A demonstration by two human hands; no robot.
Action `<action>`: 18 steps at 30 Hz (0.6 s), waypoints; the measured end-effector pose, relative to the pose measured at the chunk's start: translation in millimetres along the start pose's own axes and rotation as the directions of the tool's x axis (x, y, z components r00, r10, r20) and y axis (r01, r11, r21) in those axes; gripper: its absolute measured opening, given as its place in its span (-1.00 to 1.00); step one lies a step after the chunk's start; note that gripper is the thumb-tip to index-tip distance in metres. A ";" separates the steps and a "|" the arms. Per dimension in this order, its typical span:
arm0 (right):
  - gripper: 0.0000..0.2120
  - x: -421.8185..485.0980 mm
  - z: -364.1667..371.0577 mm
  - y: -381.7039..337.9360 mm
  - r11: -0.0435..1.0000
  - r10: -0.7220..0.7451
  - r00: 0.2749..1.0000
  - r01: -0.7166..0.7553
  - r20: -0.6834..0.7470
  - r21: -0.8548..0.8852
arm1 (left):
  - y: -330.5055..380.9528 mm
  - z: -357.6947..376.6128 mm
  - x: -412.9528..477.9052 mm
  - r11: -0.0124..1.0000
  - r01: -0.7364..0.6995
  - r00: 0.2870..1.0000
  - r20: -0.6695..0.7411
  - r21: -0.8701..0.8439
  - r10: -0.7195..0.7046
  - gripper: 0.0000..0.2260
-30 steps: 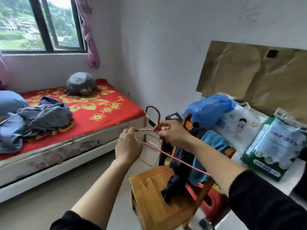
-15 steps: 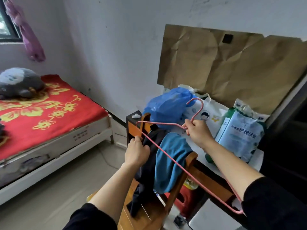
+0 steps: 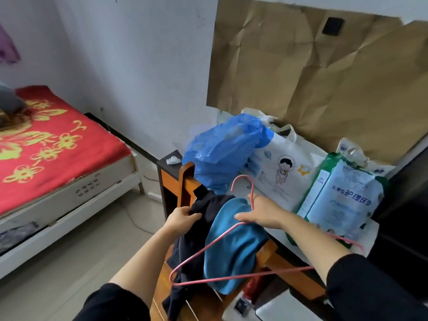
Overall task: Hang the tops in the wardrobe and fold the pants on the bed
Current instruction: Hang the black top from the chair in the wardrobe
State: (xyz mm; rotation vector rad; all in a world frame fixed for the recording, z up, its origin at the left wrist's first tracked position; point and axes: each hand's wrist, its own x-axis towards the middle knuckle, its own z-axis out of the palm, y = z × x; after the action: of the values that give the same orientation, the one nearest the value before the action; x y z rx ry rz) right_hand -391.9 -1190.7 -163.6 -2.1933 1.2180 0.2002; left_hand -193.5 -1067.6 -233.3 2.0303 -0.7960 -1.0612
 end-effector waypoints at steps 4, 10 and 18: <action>-0.71 9.6 12.3 -9.4 0.999 -0.031 0.999 0.032 0.040 -0.014 | 6.2 -9.8 -5.0 0.998 -0.057 0.998 0.013 -0.028 0.058 -0.89; -0.68 -7.5 -0.4 -25.4 0.995 -0.091 0.995 0.094 0.047 -0.047 | 40.7 -36.0 -41.7 0.942 -0.240 0.967 0.025 -0.236 0.253 -0.83; -0.79 -74.0 -27.1 -71.5 0.928 -0.362 0.919 0.372 0.159 -0.035 | 87.6 -109.7 -150.3 0.736 -0.504 0.864 -0.264 -0.452 0.429 -0.89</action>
State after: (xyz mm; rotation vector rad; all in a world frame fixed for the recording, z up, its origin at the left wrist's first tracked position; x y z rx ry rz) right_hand -380.0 -1125.6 -80.3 -2.3682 0.7084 0.2457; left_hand -187.9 -968.9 -53.0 1.3332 -0.7930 -0.7202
